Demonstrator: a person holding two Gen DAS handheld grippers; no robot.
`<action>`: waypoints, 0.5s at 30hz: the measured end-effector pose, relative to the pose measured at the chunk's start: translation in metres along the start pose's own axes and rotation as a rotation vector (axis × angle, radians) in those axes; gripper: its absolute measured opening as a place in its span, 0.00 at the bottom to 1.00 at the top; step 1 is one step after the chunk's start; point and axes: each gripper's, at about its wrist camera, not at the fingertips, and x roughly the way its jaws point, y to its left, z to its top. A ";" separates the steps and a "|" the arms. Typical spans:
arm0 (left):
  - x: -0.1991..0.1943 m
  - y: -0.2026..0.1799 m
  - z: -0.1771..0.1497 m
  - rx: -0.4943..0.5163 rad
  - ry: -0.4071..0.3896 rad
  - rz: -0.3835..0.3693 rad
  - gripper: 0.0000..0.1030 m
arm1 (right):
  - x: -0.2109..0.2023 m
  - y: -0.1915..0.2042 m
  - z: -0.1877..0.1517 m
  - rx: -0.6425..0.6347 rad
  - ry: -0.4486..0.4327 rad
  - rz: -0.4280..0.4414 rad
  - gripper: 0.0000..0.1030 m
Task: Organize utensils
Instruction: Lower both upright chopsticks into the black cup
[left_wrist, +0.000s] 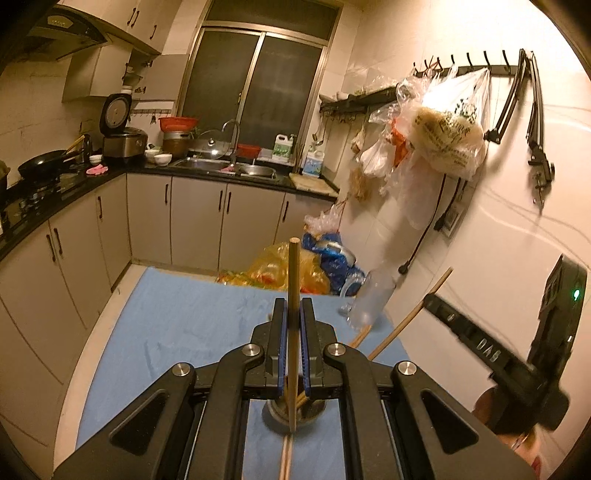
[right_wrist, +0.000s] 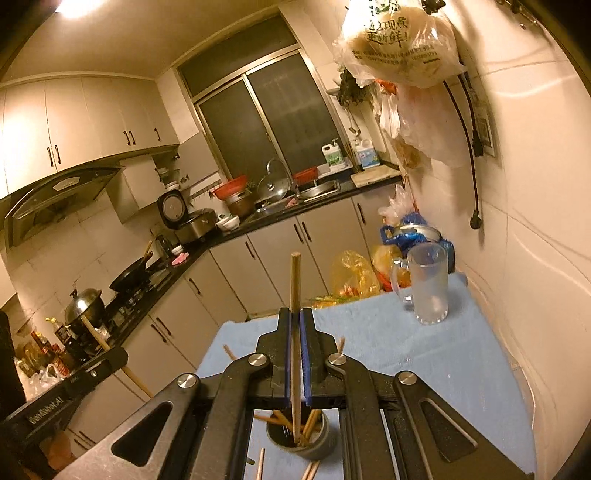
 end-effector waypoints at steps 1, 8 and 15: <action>0.004 -0.001 0.002 0.000 0.002 -0.001 0.06 | 0.004 0.001 0.001 -0.008 -0.002 -0.006 0.04; 0.049 0.000 -0.004 -0.014 0.063 0.019 0.06 | 0.043 -0.011 -0.011 0.012 0.083 -0.018 0.04; 0.085 0.013 -0.020 -0.036 0.133 0.047 0.06 | 0.068 -0.021 -0.031 0.020 0.157 -0.025 0.05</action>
